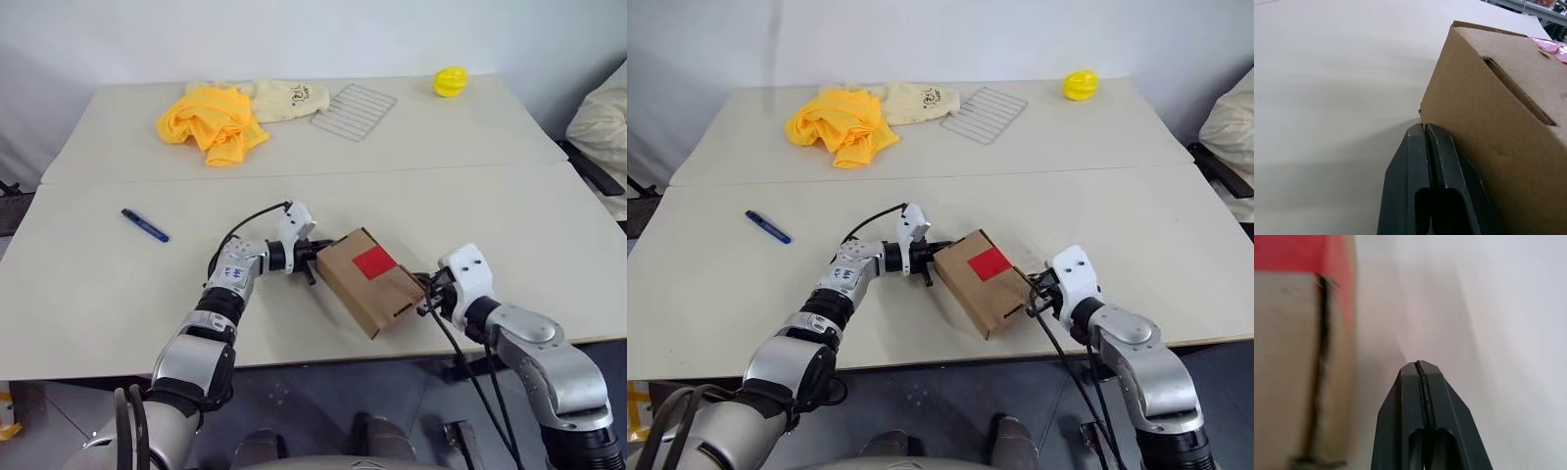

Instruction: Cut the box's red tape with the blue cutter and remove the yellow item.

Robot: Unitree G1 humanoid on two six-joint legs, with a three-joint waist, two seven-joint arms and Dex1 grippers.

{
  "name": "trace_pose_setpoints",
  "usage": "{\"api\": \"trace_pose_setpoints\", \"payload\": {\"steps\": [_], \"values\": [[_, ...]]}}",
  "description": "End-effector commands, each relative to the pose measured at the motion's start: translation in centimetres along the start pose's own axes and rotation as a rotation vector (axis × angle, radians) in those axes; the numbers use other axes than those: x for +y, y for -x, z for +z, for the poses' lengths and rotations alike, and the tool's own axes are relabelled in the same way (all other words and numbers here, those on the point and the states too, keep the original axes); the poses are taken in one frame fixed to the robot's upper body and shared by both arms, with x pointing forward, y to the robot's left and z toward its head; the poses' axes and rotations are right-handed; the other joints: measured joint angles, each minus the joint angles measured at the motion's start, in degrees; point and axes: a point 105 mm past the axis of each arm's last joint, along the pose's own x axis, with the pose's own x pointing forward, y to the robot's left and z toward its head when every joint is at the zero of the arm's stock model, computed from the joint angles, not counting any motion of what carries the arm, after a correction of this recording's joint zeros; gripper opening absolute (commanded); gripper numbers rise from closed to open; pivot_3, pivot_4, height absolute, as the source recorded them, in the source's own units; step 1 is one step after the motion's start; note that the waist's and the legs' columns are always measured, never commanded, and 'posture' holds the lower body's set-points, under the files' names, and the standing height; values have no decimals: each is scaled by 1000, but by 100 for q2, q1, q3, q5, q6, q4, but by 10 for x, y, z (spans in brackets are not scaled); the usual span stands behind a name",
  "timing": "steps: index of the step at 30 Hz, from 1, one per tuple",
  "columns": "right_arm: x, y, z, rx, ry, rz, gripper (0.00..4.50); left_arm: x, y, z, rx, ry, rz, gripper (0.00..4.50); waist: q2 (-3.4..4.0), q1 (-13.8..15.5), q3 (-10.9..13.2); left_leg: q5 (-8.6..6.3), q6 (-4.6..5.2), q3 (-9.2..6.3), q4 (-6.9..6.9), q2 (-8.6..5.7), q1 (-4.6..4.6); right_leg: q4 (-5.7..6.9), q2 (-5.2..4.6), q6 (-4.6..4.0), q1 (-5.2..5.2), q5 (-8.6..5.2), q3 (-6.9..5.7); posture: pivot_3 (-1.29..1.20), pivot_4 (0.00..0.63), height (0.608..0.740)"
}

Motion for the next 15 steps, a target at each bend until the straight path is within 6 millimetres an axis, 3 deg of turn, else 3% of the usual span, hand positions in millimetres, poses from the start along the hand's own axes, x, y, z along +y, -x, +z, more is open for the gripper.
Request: {"api": "trace_pose_setpoints", "payload": {"steps": [1,6,11,13,15], "values": [[-12,9,12,-58,24,-67,0,4,1,13,-29,-32,15,54,0,2,0,0,0,0,0,0,0,0,0,0,0,0,0,0,150,740],[-38,18,8,-60,44,-161,0,15,10,22,-62,-30,75,54,0,1,0,0,0,0,3,0,0,2,0,0,0,0,1,0,150,740],[-76,22,18,-119,77,-289,0,35,25,34,-106,-31,201,54,-1,-5,0,0,0,0,5,0,0,4,0,0,0,0,2,0,150,740],[-85,21,26,-151,49,-286,377,54,40,43,-138,-28,328,0,-1,-10,1,0,0,0,5,0,0,5,0,0,0,0,2,0,150,740],[-86,19,32,-176,38,-247,872,67,50,44,-122,4,421,387,-2,-12,1,0,0,-1,7,1,1,7,0,0,0,0,2,0,150,740]]}}
